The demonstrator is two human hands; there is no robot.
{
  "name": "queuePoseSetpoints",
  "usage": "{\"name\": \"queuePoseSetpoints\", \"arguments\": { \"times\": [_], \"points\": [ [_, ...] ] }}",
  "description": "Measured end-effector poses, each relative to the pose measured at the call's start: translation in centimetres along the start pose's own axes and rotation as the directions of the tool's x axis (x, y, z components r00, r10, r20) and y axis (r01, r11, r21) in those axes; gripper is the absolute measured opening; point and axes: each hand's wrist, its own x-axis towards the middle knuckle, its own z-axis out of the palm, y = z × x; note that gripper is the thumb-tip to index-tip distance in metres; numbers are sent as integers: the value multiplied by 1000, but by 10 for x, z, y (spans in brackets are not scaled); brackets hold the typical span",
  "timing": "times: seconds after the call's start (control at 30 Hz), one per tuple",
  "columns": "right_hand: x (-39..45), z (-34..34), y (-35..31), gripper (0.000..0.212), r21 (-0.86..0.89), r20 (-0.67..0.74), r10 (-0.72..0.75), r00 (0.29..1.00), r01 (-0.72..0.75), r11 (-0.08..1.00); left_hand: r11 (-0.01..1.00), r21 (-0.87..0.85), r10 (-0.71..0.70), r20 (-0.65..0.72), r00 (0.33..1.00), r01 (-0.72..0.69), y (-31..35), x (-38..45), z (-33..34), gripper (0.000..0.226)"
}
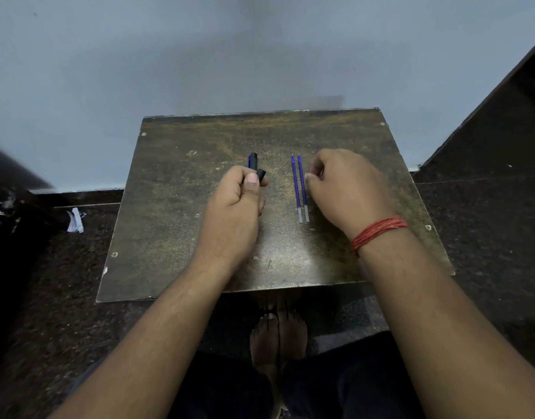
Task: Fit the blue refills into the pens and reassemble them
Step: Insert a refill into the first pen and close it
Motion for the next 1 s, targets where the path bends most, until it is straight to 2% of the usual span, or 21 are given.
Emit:
{"name": "queuePoseSetpoints", "arguments": {
  "times": [0.1, 0.33, 0.5, 0.63, 0.73, 0.87, 1.0],
  "points": [
    [-3, 1, -7, 12, -79, 37, -37, 999, 40, 996, 1000, -5, -8, 2, 1000, 8, 0, 0, 0, 28],
    [-7, 3, -16, 6, -181, 98, -19, 995, 36, 983, 1000, -3, -7, 5, 1000, 7, 3, 0, -1, 29],
    [-8, 7, -24, 15, -228, 88, 17, 996, 3, 974, 1000, -16, -12, 5, 1000, 12, 4, 0, -1, 29],
    [-7, 12, -28, 36, -243, 87, 50, 995, -27, 970, 1000, -10, -2, 1, 1000, 2, 5, 0, 0, 29],
    [-7, 12, -30, 38, -239, 118, 60, 991, -31, 971, 1000, -17, -3, 8, 1000, 3, 4, 0, 0, 29],
    [-5, -1, -30, 34, -135, 114, 87, 990, -72, 988, 999, -50, -7, 13, 1000, 7, 2, 1, -1, 29],
    [-9, -11, -37, 21, 143, 116, 106, 988, -122, 982, 995, -95, -34, -14, 999, 33, 0, 4, -1, 29]
  ]
}}
